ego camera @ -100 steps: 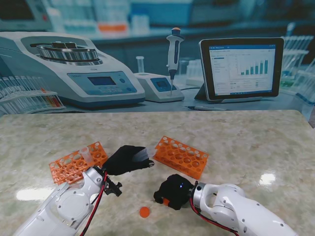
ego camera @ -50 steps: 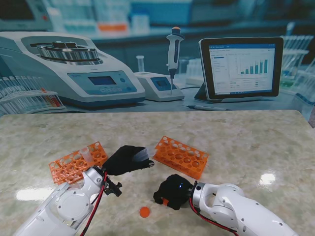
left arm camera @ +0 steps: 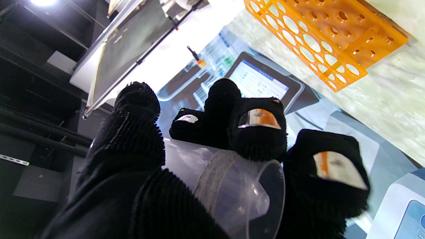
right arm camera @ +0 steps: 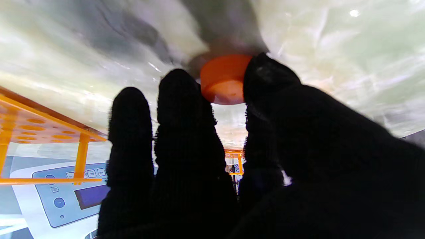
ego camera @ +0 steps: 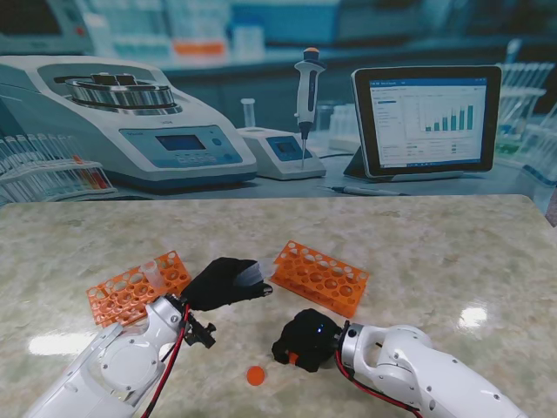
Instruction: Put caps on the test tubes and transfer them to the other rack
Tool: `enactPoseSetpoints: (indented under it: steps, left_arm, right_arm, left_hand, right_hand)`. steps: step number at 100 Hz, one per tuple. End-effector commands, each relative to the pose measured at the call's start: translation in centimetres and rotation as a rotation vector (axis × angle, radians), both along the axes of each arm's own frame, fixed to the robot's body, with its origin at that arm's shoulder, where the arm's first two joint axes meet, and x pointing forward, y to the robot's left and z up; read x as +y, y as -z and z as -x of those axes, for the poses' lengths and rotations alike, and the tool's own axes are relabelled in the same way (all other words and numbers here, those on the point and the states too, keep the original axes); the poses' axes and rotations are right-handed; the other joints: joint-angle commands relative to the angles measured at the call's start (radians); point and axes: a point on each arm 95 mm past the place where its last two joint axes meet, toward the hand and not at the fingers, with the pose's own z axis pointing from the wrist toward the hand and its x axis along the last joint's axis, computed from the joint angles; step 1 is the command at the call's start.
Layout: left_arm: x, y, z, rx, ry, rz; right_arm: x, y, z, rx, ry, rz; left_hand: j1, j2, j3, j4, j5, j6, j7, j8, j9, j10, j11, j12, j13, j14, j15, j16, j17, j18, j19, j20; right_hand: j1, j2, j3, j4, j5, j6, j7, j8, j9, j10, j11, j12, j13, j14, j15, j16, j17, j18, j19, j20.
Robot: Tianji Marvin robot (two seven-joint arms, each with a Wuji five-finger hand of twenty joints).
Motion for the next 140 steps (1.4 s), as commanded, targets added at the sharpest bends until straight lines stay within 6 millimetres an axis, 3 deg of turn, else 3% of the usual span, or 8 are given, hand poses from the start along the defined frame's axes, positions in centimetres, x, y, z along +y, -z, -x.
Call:
enactPoseSetpoints:
  steps: [1,47,65,71,76,107,112,140]
  left_arm:
    - [-0.1,0.0,0.1,0.001,0.003,0.0]
    - [0.0,0.0,0.0,0.001,0.002,-0.001]
    - [0.0,0.0,0.0,0.002,0.002,-0.001]
    - [0.0,0.0,0.0,0.001,0.002,-0.001]
    - [0.0,0.0,0.0,0.002,0.002,0.0]
    - [0.0,0.0,0.0,0.002,0.002,0.0]
    - [0.0,0.0,0.0,0.002,0.002,0.0]
    - [0.0,0.0,0.0,0.001,0.001,0.0]
  right_arm:
    - [-0.3,1.0,0.6,0.025,-0.001,0.017]
    - [-0.5,0.6,0.4,0.011,0.004,-0.008]
    - [-0.5,0.3,0.3,0.006,0.007,-0.016]
    - [-0.5,0.2,0.3,0.004,0.006,-0.019]
    - [-0.5,0.2,0.3,0.003,0.006,-0.022]
    - [-0.5,-0.3,0.2,-0.01,0.004,-0.036]
    - [-0.5,-0.4,0.2,-0.011,0.004,-0.037]
    - [-0.4,-1.1,0.3,-0.017,0.004,-0.05]
  left_hand:
    - [0.026,0.083,0.046,0.018,0.016,0.001,0.098,0.066,0.036,-0.09,0.015,-0.006,0.035,-0.031,0.007,0.007,0.03,0.019,0.082,-0.028]
    - [0.027,0.083,0.046,0.018,0.017,0.001,0.098,0.066,0.036,-0.09,0.015,-0.006,0.035,-0.031,0.007,0.007,0.03,0.021,0.081,-0.029]
    - [0.026,0.083,0.046,0.018,0.017,0.001,0.098,0.066,0.036,-0.09,0.015,-0.006,0.035,-0.031,0.007,0.007,0.03,0.021,0.081,-0.029]
    - [0.025,0.083,0.045,0.018,0.016,0.0,0.098,0.066,0.036,-0.091,0.015,-0.006,0.035,-0.031,0.007,0.007,0.03,0.021,0.081,-0.029]
    - [0.026,0.084,0.046,0.018,0.017,0.0,0.098,0.066,0.036,-0.091,0.015,-0.006,0.035,-0.031,0.006,0.007,0.03,0.021,0.081,-0.029]
    - [0.026,0.084,0.046,0.018,0.016,0.002,0.098,0.066,0.036,-0.091,0.015,-0.006,0.035,-0.031,0.006,0.007,0.03,0.021,0.08,-0.029]
    - [0.026,0.084,0.045,0.018,0.016,0.002,0.098,0.066,0.036,-0.091,0.015,-0.006,0.035,-0.031,0.006,0.007,0.03,0.021,0.08,-0.029]
    - [0.027,0.084,0.046,0.018,0.016,0.001,0.098,0.066,0.036,-0.09,0.014,-0.006,0.035,-0.031,0.006,0.007,0.03,0.021,0.08,-0.029]
  right_hand:
    - [0.175,0.051,0.207,0.073,0.123,-0.037,0.053,0.035,0.126,-0.15,0.124,0.014,0.038,-0.026,0.043,-0.007,0.013,-0.001,0.034,-0.025]
    - [0.176,0.042,0.223,0.07,0.131,-0.042,0.042,0.062,0.129,-0.166,0.128,0.01,0.041,-0.028,0.048,-0.013,0.01,0.004,0.061,-0.084]
    - [0.178,0.041,0.225,0.068,0.132,-0.041,0.04,0.067,0.128,-0.147,0.129,0.01,0.04,-0.027,0.047,-0.014,0.008,0.005,0.067,-0.097]
    - [0.176,0.045,0.226,0.068,0.132,-0.041,0.039,0.068,0.13,-0.165,0.13,0.01,0.04,-0.027,0.047,-0.014,0.007,0.005,0.069,-0.101]
    - [0.177,0.041,0.226,0.068,0.133,-0.043,0.039,0.07,0.129,-0.15,0.129,0.01,0.04,-0.028,0.047,-0.014,0.007,0.007,0.07,-0.104]
    - [0.176,0.044,0.233,0.068,0.134,-0.041,0.037,0.075,0.133,-0.167,0.131,0.011,0.04,-0.028,0.048,-0.015,0.005,0.01,0.077,-0.118]
    - [0.178,0.04,0.234,0.067,0.134,-0.042,0.037,0.075,0.13,-0.15,0.13,0.01,0.04,-0.028,0.048,-0.015,0.005,0.01,0.078,-0.12]
    - [0.178,0.039,0.238,0.067,0.135,-0.043,0.037,0.078,0.131,-0.151,0.131,0.011,0.039,-0.027,0.05,-0.015,0.004,0.012,0.083,-0.129]
